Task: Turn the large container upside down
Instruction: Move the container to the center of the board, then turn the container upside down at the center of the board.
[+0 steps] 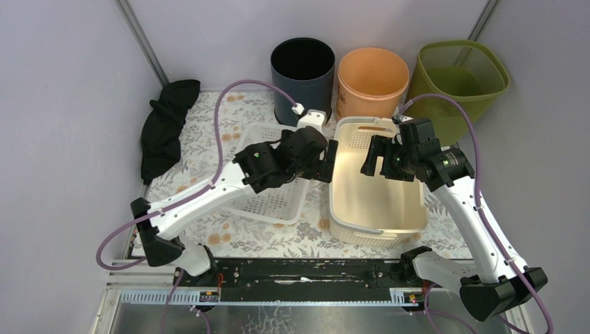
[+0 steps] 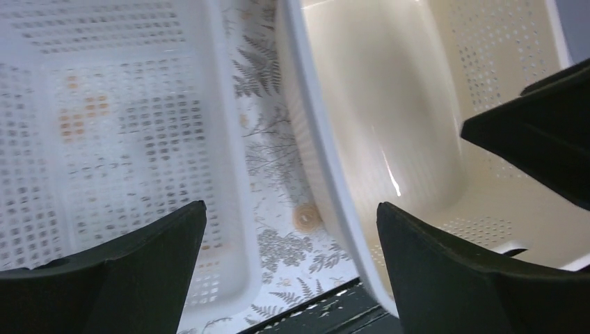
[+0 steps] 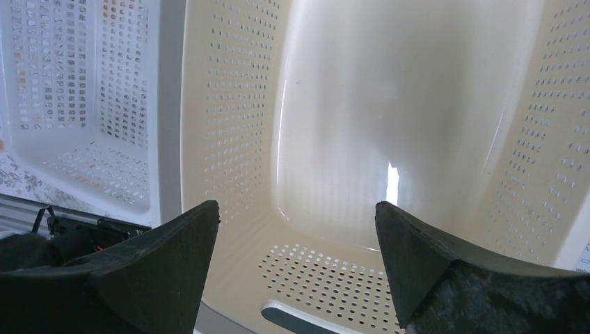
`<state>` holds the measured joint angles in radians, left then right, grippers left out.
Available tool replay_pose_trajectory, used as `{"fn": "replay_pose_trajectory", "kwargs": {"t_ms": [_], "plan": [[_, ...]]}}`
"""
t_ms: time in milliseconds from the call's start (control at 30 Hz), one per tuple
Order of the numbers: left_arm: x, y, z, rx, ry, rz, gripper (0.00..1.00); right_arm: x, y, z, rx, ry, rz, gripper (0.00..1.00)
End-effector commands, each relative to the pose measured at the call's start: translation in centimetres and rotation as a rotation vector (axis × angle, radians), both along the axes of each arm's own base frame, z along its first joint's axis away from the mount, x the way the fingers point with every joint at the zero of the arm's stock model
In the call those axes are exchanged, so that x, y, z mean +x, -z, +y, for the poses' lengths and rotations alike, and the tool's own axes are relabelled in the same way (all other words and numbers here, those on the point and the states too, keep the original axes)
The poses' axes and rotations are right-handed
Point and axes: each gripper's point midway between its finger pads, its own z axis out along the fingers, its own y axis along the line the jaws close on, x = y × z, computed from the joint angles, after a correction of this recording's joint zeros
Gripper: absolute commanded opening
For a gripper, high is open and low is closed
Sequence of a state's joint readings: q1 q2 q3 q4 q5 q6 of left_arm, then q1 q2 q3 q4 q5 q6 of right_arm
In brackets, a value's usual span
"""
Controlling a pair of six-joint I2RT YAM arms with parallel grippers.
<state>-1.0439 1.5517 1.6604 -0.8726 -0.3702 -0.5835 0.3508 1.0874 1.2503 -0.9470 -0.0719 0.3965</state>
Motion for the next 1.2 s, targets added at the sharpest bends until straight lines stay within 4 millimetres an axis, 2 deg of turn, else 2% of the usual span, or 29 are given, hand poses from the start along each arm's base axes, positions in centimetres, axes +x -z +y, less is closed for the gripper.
{"fn": "replay_pose_trajectory", "kwargs": {"t_ms": [0,133,467,733,1167], "plan": [[1.3,1.2,5.0,0.143,-0.094,-0.024,1.0,0.5,-0.5,0.7,0.026,-0.029,-0.035,0.9],[1.8,4.1,6.3,0.205,-0.118,0.007,1.0,0.6,-0.4,1.0,0.037,-0.037,-0.032,0.9],[3.1,10.9,5.0,0.322,-0.103,0.049,0.98,0.6,0.0,1.3,0.038,-0.054,-0.019,0.9],[3.9,13.7,3.6,0.349,-0.079,0.06,0.94,0.6,0.4,1.4,0.042,-0.063,-0.011,0.9],[4.0,17.7,3.6,0.389,-0.096,0.099,0.8,0.3,1.0,1.6,0.05,-0.076,-0.002,0.9]]}}
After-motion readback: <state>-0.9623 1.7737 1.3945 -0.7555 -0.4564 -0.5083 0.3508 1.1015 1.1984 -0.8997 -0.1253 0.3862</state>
